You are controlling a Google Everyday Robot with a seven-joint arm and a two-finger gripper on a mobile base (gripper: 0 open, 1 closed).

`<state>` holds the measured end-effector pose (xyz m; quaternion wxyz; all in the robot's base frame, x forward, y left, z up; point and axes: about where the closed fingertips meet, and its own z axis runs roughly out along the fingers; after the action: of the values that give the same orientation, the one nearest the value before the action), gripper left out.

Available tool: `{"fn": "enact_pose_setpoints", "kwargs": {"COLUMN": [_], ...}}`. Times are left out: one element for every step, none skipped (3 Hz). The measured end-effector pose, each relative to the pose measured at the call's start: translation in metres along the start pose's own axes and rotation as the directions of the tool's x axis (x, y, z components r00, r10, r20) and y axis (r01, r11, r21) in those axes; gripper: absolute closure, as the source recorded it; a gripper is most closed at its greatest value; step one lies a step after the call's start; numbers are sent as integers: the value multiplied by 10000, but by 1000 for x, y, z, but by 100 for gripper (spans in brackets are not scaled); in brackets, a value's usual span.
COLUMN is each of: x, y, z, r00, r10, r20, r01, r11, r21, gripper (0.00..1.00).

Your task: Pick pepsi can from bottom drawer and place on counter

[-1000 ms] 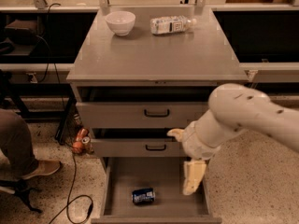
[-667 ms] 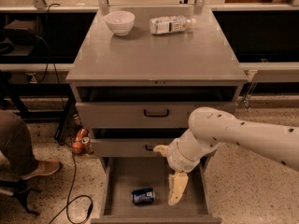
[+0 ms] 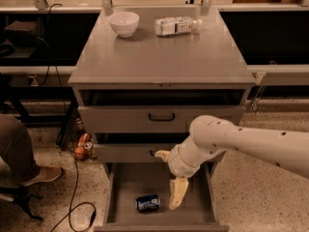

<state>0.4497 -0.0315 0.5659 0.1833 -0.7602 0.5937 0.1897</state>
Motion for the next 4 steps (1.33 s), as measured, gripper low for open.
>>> {"fn": "enact_pose_setpoints", "kwargs": {"x": [13, 26, 46, 77], "y": [-17, -38, -50, -51], "z": [35, 88, 141, 185], "r00": [9995, 9966, 9933, 9890], "r10": [-127, -410, -375, -38], "r20": [297, 715, 1093, 1478], "r01": [124, 392, 324, -46], "r11": [9999, 9989, 9983, 9984], "r21": [110, 269, 476, 559], "gripper": [0, 0, 0, 0]}}
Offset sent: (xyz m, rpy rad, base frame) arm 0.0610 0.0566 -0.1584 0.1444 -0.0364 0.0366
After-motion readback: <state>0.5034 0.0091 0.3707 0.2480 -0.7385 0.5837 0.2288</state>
